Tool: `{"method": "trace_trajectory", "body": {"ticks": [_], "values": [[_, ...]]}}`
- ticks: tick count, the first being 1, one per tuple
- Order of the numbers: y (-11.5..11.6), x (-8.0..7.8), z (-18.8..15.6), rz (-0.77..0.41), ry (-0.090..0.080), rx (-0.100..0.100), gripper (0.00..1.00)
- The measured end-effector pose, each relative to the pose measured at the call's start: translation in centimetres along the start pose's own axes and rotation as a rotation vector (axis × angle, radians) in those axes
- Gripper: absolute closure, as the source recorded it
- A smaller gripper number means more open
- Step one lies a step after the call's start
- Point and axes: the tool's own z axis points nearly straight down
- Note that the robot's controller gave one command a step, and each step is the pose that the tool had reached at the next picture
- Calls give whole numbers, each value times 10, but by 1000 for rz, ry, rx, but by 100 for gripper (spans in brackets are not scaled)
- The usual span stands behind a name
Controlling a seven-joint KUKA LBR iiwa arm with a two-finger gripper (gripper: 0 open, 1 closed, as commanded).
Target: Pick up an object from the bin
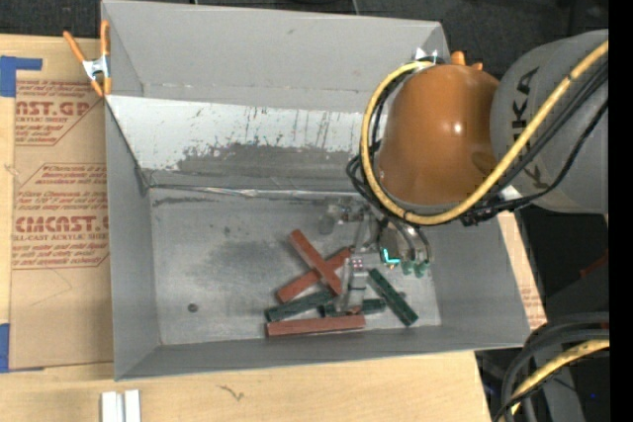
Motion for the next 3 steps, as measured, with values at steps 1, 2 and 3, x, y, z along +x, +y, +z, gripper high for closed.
{"method": "trace_trajectory", "body": {"ticks": [1,2,3], "values": [[0,-2,-4,1,-8,-1,0],[-29,-28,62,-93,-13,1,0],[-50,-45,126,63,-7,-1,0]]}}
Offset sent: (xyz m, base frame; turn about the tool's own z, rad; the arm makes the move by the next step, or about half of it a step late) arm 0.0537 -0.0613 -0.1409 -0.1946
